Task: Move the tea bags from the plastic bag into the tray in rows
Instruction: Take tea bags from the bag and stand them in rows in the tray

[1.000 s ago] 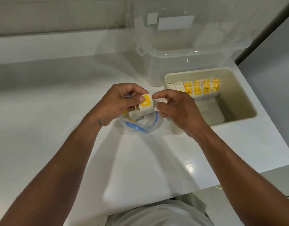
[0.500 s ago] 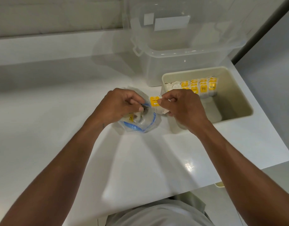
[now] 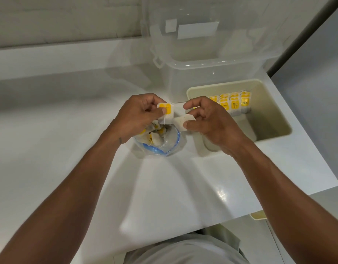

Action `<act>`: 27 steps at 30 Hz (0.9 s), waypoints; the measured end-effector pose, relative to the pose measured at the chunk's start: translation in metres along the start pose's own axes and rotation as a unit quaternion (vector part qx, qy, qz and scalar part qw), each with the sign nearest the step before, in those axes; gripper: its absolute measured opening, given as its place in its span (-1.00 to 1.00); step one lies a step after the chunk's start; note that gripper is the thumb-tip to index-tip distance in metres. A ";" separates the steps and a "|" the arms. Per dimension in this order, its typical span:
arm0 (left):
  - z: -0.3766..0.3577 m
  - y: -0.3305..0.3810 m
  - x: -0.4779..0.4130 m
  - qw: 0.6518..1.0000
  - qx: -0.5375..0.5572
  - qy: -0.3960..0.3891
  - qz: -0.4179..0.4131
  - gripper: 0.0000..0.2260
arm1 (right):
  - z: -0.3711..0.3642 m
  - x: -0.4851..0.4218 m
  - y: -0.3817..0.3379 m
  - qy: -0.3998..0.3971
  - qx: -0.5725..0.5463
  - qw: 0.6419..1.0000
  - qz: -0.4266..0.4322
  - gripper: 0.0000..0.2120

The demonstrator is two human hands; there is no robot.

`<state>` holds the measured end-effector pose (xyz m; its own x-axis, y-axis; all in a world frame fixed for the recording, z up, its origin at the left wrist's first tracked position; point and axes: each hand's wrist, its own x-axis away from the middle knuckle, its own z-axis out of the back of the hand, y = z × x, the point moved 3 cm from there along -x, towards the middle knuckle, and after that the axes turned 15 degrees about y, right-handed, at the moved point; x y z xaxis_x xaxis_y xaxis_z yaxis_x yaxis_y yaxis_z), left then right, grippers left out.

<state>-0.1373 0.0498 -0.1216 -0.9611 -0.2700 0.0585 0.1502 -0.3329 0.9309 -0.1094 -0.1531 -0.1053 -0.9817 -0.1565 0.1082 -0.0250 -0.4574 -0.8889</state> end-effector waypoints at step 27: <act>-0.099 0.085 -0.023 0.983 -0.164 0.010 -0.087 -0.92 | 0.119 -0.054 0.025 0.004 0.162 0.984 0.071 -0.83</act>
<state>-0.0798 -0.0622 -0.0793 -0.9746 -0.2002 -0.1008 0.0547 -0.6483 0.7594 -0.0344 -0.2602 -0.0804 -0.9727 -0.2318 -0.0113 0.1721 -0.6877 -0.7053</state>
